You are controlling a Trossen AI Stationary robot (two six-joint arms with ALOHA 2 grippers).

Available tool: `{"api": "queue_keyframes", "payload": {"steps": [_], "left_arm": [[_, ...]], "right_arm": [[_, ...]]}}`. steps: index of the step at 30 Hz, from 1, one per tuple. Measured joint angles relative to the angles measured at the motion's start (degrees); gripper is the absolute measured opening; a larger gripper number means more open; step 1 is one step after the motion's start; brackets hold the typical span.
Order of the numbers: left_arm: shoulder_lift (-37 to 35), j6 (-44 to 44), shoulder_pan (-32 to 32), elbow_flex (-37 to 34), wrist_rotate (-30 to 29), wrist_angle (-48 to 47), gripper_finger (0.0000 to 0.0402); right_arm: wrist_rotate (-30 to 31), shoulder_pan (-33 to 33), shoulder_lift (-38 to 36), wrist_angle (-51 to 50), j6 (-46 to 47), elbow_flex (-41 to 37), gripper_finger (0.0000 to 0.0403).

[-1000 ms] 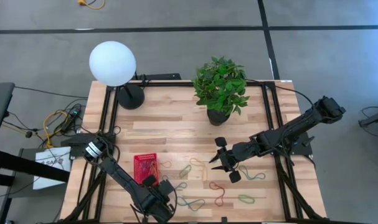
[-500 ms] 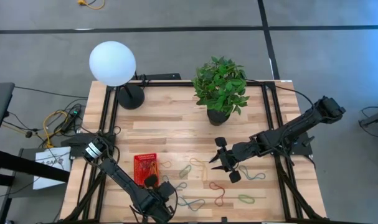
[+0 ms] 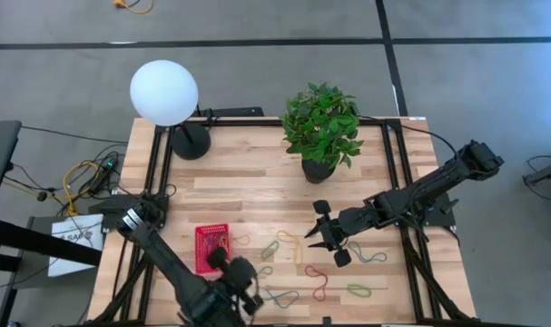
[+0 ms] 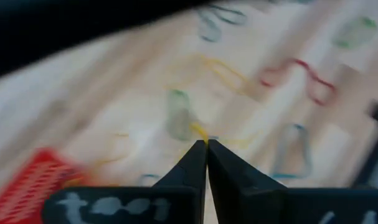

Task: Pick and place items into bin
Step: Put the yellow rubber band into the red bin

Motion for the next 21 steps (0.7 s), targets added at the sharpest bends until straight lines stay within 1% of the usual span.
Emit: {"api": "queue_keyframes", "payload": {"steps": [2,3,6,8,11,14,21], "left_arm": [[-0.01,-6.65,-0.52,1.86,-0.06,-8.40,0.0000],[-0.14,-8.92,-0.66,1.77,0.88,-9.25,0.0000],[-0.76,-7.49,-1.01,-0.76,3.22,-8.33,0.0000],[-0.45,-10.10,-0.93,-1.51,5.03,-8.41,0.0000],[0.05,-11.63,-0.83,-5.55,8.78,-8.29,0.0000],[-0.02,-16.60,-0.72,-10.24,12.10,-8.35,0.0000],[-0.04,-22.44,-0.74,-22.01,24.40,-8.37,0.0000]], "right_arm": [[0.01,0.00,0.00,0.00,0.72,0.00,0.0118],[0.01,0.00,0.00,0.00,1.19,0.00,0.0118],[0.02,0.00,0.00,-0.02,1.42,0.00,0.0118],[0.02,0.00,0.00,-0.10,1.42,0.00,0.0118],[0.02,0.00,0.00,0.01,1.42,0.02,0.0118],[0.02,0.00,0.00,0.07,1.40,0.03,0.0118],[0.04,0.00,0.00,0.05,0.98,0.04,0.0118]]}}
